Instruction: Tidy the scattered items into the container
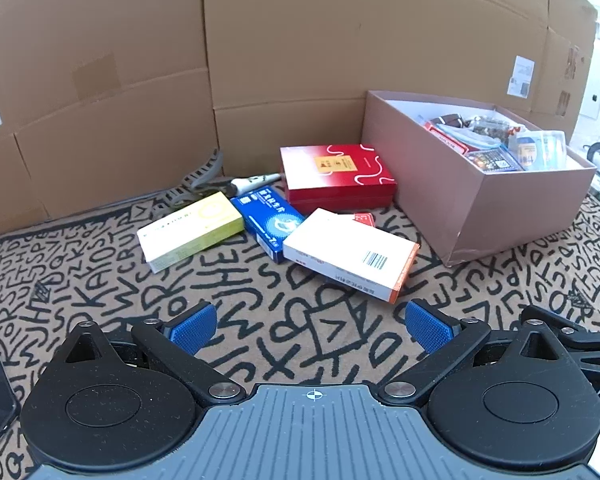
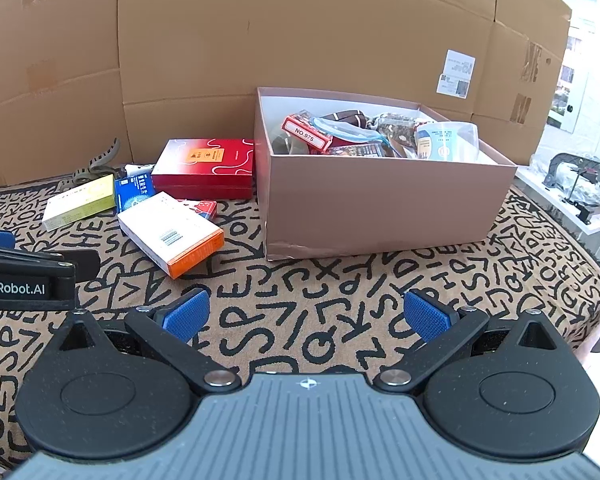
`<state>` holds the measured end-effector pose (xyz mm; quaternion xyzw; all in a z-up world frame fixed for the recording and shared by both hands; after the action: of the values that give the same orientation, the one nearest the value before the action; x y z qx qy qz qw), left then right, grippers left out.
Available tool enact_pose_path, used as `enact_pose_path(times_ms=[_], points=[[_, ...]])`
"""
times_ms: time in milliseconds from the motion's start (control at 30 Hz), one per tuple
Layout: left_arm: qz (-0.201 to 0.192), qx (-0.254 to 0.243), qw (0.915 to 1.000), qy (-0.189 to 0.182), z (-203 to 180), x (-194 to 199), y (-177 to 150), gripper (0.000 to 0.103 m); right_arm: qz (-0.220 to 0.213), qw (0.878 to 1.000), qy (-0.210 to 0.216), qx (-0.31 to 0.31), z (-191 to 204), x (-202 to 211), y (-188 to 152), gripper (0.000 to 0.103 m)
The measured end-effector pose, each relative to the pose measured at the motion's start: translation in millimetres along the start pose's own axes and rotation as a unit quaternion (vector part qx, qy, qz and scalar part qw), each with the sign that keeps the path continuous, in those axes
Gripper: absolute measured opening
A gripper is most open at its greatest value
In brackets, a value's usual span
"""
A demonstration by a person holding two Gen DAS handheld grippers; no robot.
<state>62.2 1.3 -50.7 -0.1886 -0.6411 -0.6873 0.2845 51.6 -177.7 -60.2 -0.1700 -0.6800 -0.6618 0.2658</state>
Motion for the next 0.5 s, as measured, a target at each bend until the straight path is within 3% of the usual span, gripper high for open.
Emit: enact_pose_path(times_ms=[500], points=[[0.014, 0.01, 0.9998, -0.004, 1.2, -2.7, 0.0, 0.103, -0.001, 1.0, 0.001, 0.004, 2.8, -6.3, -1.4, 0.103]])
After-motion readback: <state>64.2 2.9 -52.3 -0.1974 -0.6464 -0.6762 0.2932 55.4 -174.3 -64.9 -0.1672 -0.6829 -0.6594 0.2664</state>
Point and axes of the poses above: each gripper's, at about its wrist camera, not at the fingertips, and x roughly against the way its jaws point, z to its left, y to its top, the point moved 8 cm from there along -x, roughly the way its jaws point, and after that the axes turned 8 degrees about y, right-handed, at the moved point
